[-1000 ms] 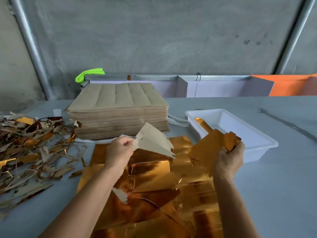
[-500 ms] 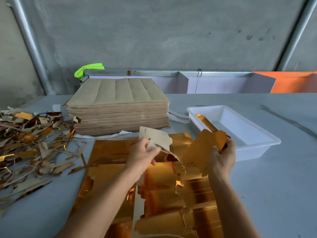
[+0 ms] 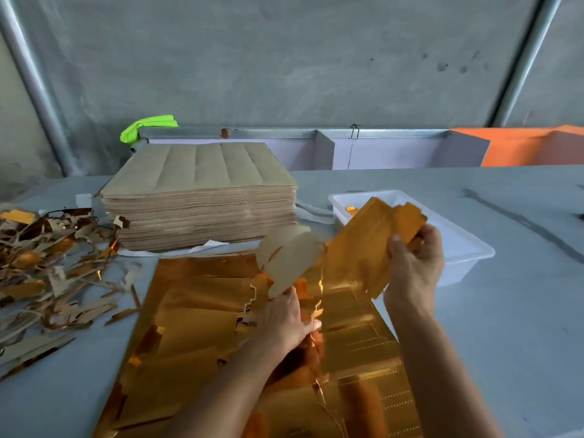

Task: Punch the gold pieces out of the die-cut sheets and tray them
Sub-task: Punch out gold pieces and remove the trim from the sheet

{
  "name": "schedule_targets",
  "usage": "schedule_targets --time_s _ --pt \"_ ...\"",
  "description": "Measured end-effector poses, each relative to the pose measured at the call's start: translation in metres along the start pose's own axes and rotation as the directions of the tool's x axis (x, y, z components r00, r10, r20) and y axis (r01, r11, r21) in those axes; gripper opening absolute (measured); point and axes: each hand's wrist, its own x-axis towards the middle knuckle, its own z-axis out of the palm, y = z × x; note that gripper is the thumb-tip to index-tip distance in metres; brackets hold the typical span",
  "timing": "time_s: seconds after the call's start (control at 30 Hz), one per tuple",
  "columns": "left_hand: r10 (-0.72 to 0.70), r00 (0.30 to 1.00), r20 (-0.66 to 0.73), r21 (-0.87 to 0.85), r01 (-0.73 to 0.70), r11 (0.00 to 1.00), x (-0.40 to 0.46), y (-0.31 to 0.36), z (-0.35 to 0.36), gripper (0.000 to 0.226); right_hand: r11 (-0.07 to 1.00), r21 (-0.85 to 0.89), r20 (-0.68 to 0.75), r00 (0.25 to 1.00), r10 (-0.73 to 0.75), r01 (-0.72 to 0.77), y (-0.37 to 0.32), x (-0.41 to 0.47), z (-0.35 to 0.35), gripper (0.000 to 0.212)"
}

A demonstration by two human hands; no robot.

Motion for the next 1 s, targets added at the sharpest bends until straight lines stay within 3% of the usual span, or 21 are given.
schedule_targets --time_s 0.07,0.17,0.23,0.27,0.33,0.4,0.43,0.5,0.57,0.7,0.73,0.83,0.9,0.93,1.0 --pt "-0.019 1.000 0.024 -0.021 0.019 1.000 0.000 0.002 -0.005 0.069 0.999 -0.004 -0.058 0.997 -0.044 0.044 -0.010 0.010 -0.005 0.026" --pt "-0.079 0.996 -0.038 -0.237 0.067 0.969 0.003 -0.007 -0.017 0.026 0.983 -0.159 -0.056 0.993 -0.103 0.093 -0.014 0.018 -0.011 0.027" --pt "-0.153 0.988 -0.016 -0.350 0.138 0.927 0.008 -0.017 -0.024 0.025 0.985 -0.159 -0.090 0.993 -0.081 0.066 -0.010 0.021 -0.014 0.027" --pt "-0.205 0.978 0.034 -0.464 0.197 0.864 0.010 -0.020 -0.027 0.020 0.988 -0.149 -0.099 0.994 -0.049 0.034 -0.006 0.020 -0.015 0.026" --pt "-0.229 0.960 0.161 -0.751 0.270 0.602 0.006 -0.020 -0.039 0.019 0.990 -0.140 -0.088 0.996 0.009 -0.021 0.001 0.014 -0.011 0.026" --pt "-0.064 0.976 0.210 -0.919 0.219 0.327 0.000 -0.019 -0.048 0.044 0.989 -0.139 -0.073 0.996 0.046 -0.056 0.008 0.007 -0.006 0.024" --pt "0.043 0.979 0.197 -0.945 0.178 0.273 -0.002 -0.018 -0.050 0.062 0.988 -0.140 -0.069 0.996 0.060 -0.069 0.010 0.004 -0.002 0.024" --pt "0.186 0.959 0.212 -0.925 0.135 0.356 -0.007 -0.012 -0.052 0.098 0.987 -0.135 -0.057 0.995 0.079 -0.086 0.013 0.001 0.005 0.026" --pt "0.164 0.956 0.245 -0.855 0.133 0.501 -0.010 -0.002 -0.051 0.099 0.989 -0.104 -0.038 0.994 0.104 -0.107 0.012 -0.001 0.011 0.027" --pt "0.055 0.981 0.188 -0.867 0.139 0.478 -0.005 0.005 -0.048 0.013 0.972 -0.042 0.065 0.970 0.233 -0.230 0.012 -0.007 0.020 0.024" --pt "0.016 0.987 0.158 -0.865 0.131 0.484 -0.004 0.002 -0.049 0.003 0.971 -0.071 0.056 0.971 0.232 -0.228 0.011 -0.005 0.018 0.024" --pt "-0.112 0.993 0.025 -0.655 0.101 0.749 0.000 -0.015 -0.050 0.023 0.979 -0.191 -0.134 0.990 0.047 -0.072 0.003 0.012 -0.001 0.031" --pt "-0.116 0.992 -0.051 -0.447 0.081 0.891 0.000 -0.024 -0.056 0.021 0.963 -0.268 -0.249 0.967 -0.057 -0.012 -0.005 0.024 -0.016 0.042" --pt "-0.087 0.994 -0.068 -0.404 0.052 0.913 -0.001 -0.026 -0.061 0.012 0.946 -0.322 -0.243 0.964 -0.105 0.022 -0.008 0.026 -0.020 0.049" --pt "-0.017 0.994 -0.107 -0.372 -0.024 0.928 -0.001 -0.027 -0.068 0.044 0.880 -0.452 -0.095 0.973 -0.211 0.147 -0.011 0.022 -0.017 0.060"
